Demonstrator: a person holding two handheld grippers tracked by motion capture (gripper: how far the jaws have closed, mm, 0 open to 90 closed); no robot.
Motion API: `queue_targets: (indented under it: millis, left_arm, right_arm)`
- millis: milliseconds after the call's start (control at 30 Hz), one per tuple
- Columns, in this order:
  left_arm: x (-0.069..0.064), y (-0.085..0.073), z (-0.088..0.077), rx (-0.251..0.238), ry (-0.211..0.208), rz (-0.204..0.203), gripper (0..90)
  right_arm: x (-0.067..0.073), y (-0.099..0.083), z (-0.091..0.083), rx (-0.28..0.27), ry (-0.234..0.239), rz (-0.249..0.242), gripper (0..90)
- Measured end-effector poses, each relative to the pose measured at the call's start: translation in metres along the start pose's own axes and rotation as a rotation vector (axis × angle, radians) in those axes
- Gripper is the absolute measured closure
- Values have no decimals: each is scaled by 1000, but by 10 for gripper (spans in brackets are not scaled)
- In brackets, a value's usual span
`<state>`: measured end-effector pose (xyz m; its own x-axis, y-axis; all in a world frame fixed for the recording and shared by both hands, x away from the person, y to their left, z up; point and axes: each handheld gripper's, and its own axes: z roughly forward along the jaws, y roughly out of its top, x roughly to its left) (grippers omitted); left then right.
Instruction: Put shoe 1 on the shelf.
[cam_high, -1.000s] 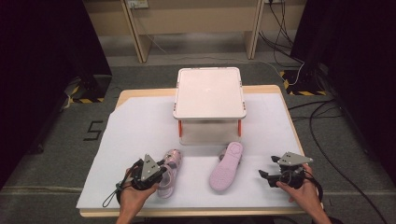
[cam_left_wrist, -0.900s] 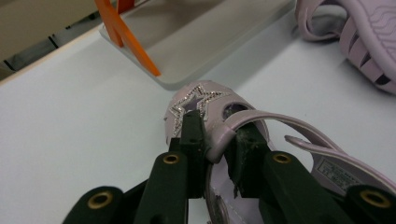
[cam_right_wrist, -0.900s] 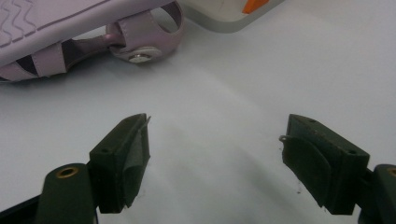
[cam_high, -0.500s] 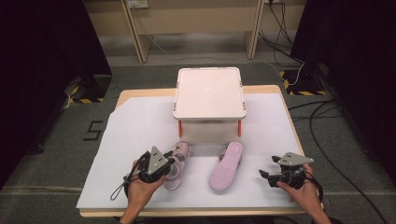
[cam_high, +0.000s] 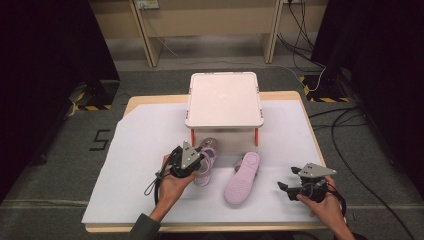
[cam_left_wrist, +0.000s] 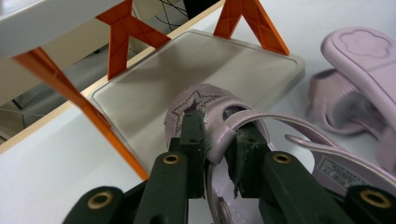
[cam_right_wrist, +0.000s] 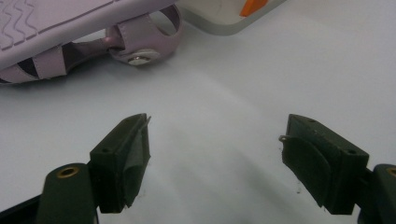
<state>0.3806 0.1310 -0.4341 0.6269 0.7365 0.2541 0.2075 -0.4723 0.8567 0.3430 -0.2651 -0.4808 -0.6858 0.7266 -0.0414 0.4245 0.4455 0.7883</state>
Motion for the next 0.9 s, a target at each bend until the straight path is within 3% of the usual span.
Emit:
queue_targets:
  millis: [233,567,700,800,900]
  left_arm:
    - [1,9,24,-8,29,13,769]
    - [8,9,56,14,100,19,766]
    - [7,8,66,25,125,42,757]
    - [4,3,71,46,116,51,678]
    - [2,5,69,38,146,42,585]
  right_arm:
    - [0,0,0,-1,1,-4,237]
    - [0,-1,1,-2,5,-1,237]
    - [0,-1,1,0,6,0,237]
    - [0,-1,1,-2,6,-2,237]
    - [0,0,0,-2,6,-2,237]
